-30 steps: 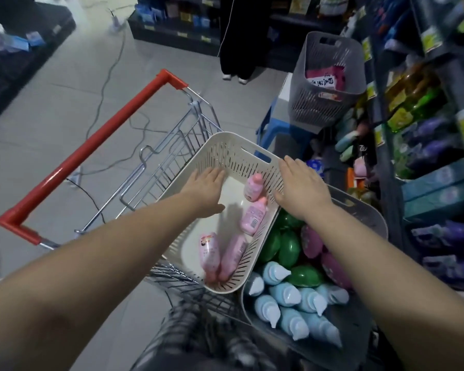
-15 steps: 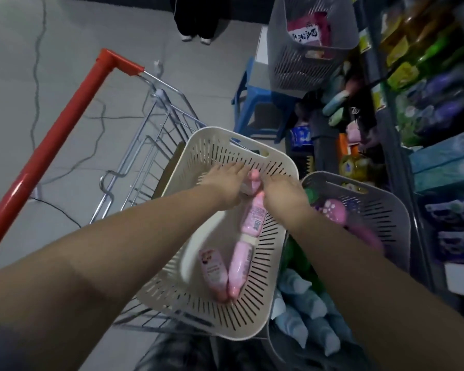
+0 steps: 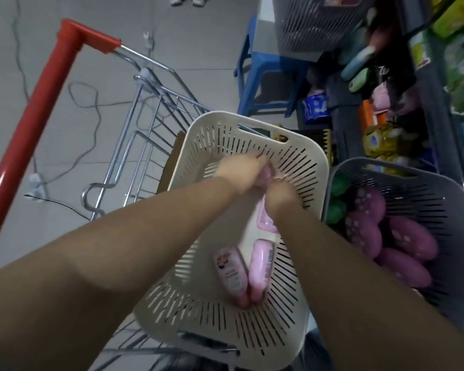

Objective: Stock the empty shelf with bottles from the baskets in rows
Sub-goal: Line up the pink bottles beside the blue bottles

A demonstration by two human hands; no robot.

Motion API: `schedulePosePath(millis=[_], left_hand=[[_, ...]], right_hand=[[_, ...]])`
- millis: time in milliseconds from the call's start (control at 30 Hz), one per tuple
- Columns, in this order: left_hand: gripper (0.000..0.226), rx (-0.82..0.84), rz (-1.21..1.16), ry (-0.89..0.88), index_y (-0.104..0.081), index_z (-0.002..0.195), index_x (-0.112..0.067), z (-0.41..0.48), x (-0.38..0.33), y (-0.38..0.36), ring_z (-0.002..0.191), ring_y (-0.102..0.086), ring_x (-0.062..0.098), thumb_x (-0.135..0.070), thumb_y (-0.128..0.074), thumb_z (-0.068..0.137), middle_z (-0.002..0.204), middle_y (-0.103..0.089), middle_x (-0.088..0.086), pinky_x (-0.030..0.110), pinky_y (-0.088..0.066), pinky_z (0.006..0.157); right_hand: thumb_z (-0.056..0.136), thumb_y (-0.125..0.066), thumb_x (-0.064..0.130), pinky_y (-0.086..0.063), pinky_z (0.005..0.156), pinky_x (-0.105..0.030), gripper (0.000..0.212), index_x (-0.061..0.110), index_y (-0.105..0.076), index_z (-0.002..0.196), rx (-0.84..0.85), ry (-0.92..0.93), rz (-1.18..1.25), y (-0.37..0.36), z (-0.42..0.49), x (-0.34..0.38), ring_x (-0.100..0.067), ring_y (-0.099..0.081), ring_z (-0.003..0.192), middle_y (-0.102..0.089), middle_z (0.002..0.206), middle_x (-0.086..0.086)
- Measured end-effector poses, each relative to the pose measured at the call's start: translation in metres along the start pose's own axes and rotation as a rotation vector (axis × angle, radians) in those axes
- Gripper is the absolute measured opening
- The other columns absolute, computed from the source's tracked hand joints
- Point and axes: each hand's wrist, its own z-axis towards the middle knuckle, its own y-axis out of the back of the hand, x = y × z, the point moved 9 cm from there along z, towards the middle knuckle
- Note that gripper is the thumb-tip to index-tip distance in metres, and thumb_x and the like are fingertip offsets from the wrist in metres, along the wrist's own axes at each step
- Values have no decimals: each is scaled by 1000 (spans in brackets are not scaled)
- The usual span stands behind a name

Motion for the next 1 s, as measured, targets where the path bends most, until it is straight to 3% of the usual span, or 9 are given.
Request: schedulePosePath(millis=[100,200,333,433,600,767,800,933,1000], left_hand=[[42,14,3,18,-50,136,-22,-6,9,5,117,-55,31,-28,-52,95,131,-51,7,34,-45,85],[42,8,-21,26,-51,137,-26,-10,19,7,116,-56,29,-29,-53,95,130,-52,5,32,-45,84],[39,-14,-54,79,-55,132,-24,-8,38,11,114,-57,28,-29,-56,93,125,-53,6,32,-43,79],[39,-28,-63,84,-55,131,-22,-8,44,7,114,-57,29,-28,-56,93,124,-53,7,33,-44,80],[36,-20,-112,48,-58,126,-28,-4,42,-9,110,-58,26,-26,-60,90,119,-54,3,30,-43,78],[35,-71,-320,84,-63,121,-24,-3,53,-19,101,-55,19,-18,-65,87,117,-59,1,19,-34,78],[32,-66,-372,91,-65,117,-23,-3,52,-24,96,-55,16,-15,-66,86,112,-61,0,19,-37,81],[32,-63,-514,109,-65,113,-25,-7,53,-33,97,-62,18,-11,-66,84,103,-67,-5,34,-49,90],[33,-59,-490,133,-63,118,-25,-9,59,-32,102,-61,19,-16,-64,86,111,-68,-4,33,-48,92]], right_hand=[[102,-39,31,-36,99,-27,39,14,-45,136,28,-77,147,-30,10,-6,-19,-44,125,-44,141,-10],[92,-57,31,-29,68,-12,44,20,-45,134,-5,-121,108,-45,17,-8,-11,-41,95,-45,138,-7],[86,-65,45,-33,103,-40,52,25,-44,129,-29,-7,55,-51,34,19,-30,-41,121,-46,131,-9],[87,-66,37,-41,101,-44,47,21,-46,126,-75,-14,184,-49,32,28,-32,-44,121,-50,126,-11],[93,-55,17,-44,83,-33,26,9,-54,118,-329,-176,580,-22,27,3,-35,-60,106,-64,110,-17],[84,-60,10,-53,91,-39,42,13,-33,117,-356,-263,1048,-10,22,-1,-31,-62,100,-61,112,-15],[83,-58,9,-54,87,-47,41,14,-36,116,-341,-256,1068,-13,21,-1,-29,-61,99,-60,112,-13],[79,-51,9,-49,79,-36,7,13,-54,84,-299,-190,1035,-12,15,2,-23,-53,81,-59,81,-8],[79,-51,3,-44,74,-31,11,13,-56,76,-296,-169,1036,-8,12,3,-24,-54,81,-58,77,-8]])
